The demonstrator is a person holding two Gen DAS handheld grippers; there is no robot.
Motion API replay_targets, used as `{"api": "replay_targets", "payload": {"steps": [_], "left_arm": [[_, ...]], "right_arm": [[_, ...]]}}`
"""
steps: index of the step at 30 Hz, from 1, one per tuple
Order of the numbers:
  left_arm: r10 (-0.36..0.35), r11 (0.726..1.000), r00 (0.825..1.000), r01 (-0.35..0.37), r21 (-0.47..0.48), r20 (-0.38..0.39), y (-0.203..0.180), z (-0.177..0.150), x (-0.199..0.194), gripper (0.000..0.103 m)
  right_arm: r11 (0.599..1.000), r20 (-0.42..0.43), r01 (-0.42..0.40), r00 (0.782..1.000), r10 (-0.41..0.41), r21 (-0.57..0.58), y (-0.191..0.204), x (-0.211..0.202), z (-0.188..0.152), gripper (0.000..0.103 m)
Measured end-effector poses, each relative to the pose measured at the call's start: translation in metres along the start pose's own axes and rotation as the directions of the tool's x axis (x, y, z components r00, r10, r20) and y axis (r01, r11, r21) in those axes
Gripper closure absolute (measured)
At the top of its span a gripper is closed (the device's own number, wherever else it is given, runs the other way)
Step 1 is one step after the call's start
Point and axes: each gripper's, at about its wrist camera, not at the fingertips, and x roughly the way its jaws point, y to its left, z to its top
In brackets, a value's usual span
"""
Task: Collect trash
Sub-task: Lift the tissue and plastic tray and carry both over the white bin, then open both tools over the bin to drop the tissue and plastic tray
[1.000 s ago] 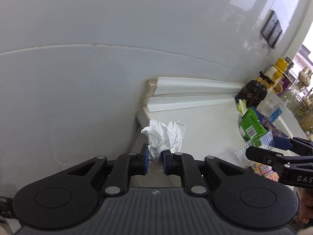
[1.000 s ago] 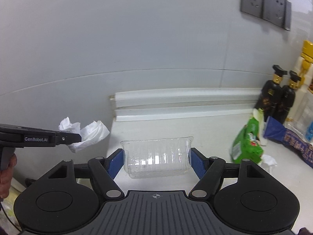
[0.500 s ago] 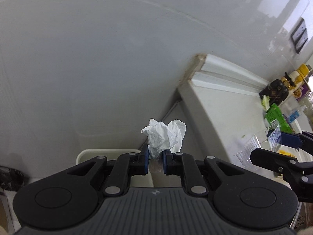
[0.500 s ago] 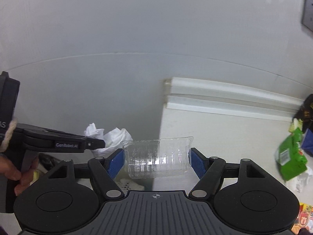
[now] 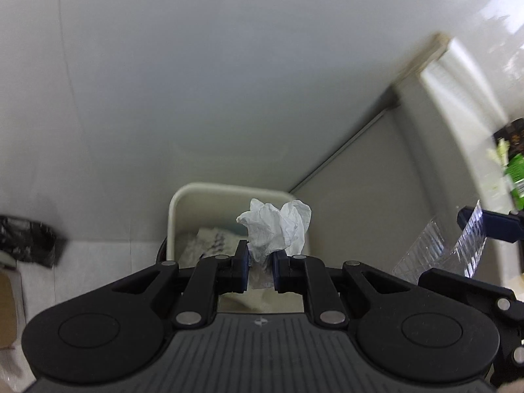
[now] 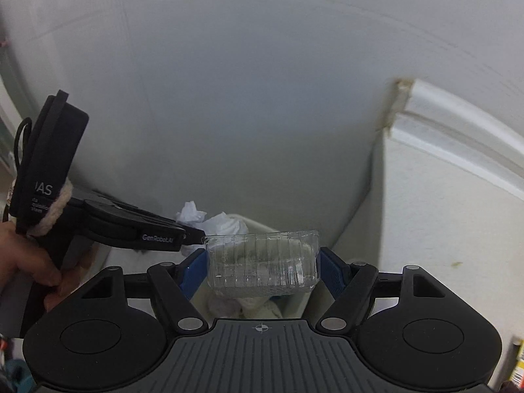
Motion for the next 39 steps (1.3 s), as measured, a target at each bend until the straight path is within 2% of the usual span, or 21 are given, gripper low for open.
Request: {"api": "replay_targets", "payload": {"steps": [9,18,22,25,31,39], "left_arm": [[0.020,0.999,0.995,-0.024,-0.039,-0.095,0.027,-0.008,0.038,0.089],[0.032,0.998,0.990,-0.039,-0.048,-0.134,0.033,-0.012,0.050,0.087],[0.031,0.998,0.989,-0.039,-0.052,-0.146,0.034,-0.012,0.050,0.078],[0.036,0.998,0.989,-0.044,-0.052,-0.146,0.035,-0.012,0.051,0.073],[0.036,0.997,0.988,-0.045,-0.061,-0.148,0.036,-0.013,0.051,0.063],[0.036,0.998,0.989,-0.044,-0.054,-0.146,0.034,-0.014,0.052,0.056]], "right_arm": [[0.999,-0.127,-0.021,0.992,0.015,-0.047,0.009,0.057,0.004,0.028],[0.999,-0.200,-0.023,0.980,0.013,-0.044,0.008,0.089,0.006,0.028],[0.999,-0.226,-0.029,0.974,0.020,-0.039,0.008,0.099,0.013,0.027],[0.999,-0.233,-0.035,0.972,0.028,-0.026,0.009,0.102,0.015,0.022],[0.999,-0.234,-0.033,0.972,0.027,-0.022,0.006,0.102,0.012,0.022],[0.999,-0.225,-0.037,0.974,0.032,-0.019,0.004,0.096,0.010,0.021]]}}
